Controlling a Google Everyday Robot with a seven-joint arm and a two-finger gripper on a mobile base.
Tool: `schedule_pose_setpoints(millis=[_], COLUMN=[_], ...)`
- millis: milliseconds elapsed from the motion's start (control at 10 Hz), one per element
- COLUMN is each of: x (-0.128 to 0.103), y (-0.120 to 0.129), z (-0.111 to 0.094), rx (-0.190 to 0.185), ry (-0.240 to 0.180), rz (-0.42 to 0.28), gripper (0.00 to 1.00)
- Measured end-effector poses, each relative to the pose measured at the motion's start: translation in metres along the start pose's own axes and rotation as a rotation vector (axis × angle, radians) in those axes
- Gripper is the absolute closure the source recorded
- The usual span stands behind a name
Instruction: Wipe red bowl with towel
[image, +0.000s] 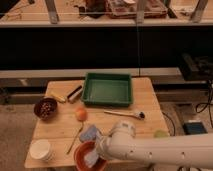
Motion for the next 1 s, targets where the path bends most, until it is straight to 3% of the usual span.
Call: schedule_pose_setpoints(millis=[200, 500, 800, 1000], x=[-0.001, -0.031, -0.063, -0.081], y=[-0.02, -0.045, -0.039, -0.019], z=[0.004, 0.022, 0.026, 0.026], rx=[-0.01, -0.013, -0.005, -0.005], ry=[0.003, -0.038, -0.093, -0.113], rz=[-0.023, -0.076, -0.142, -0.157], gripper=[1.0, 1.0, 1.0, 1.0])
